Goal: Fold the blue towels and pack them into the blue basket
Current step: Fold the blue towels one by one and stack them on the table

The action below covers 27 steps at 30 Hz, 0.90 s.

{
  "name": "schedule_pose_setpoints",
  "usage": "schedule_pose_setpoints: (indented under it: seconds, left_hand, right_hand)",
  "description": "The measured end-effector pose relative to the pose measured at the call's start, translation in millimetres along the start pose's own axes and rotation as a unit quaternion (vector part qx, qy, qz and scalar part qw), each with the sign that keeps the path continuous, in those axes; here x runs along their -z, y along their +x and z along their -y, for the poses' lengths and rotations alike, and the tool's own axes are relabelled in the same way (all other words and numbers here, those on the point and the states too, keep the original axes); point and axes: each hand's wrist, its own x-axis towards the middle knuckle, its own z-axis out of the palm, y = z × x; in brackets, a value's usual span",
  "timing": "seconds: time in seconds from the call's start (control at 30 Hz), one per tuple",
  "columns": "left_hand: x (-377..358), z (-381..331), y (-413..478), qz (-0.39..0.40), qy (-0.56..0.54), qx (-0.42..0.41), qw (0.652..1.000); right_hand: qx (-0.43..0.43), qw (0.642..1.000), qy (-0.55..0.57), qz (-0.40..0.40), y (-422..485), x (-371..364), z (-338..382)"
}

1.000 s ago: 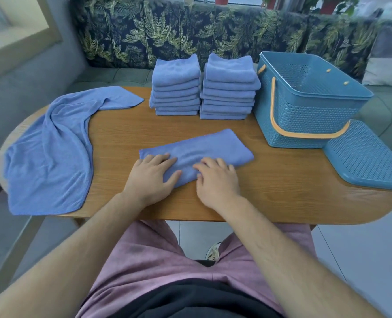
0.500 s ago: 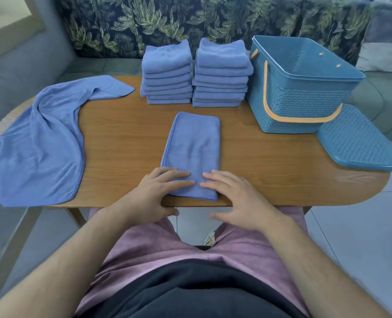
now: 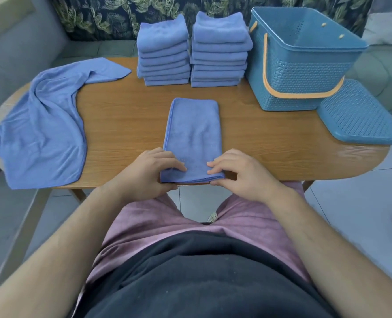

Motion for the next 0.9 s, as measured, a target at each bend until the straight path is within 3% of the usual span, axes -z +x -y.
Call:
schedule_pose_setpoints:
  seconds: [0.1,0.23,0.33,0.47,0.77,0.9]
  left_hand:
    - [4,-8,0,-0.004,-0.012,-0.007,1.000]
    - [12,-22,-2,-0.019,-0.112,0.074,0.991]
    - [17,-30,-3,-0.059,-0.258,0.110,0.958]
    - [20,-33,6,-0.144,-0.401,0.166,0.890]
    - [33,13,77,-0.180,-0.357,0.230,0.887]
    - [25,48,108,-0.189,-0.370,0.275,0.867]
  right_hand:
    - [-0.063,0.997,0.052,-0.013,0,5,7]
    - [-0.135,0.977,0.164,0.007,1,20,15]
    - [-0.154,0.961,0.228,-0.002,2,29,21]
    - [-0.187,0.941,0.278,-0.057,17,31,22]
    - [-0.208,0.958,0.176,-0.087,84,37,-21]
    - [-0.242,0.957,0.132,-0.089,116,32,-45]
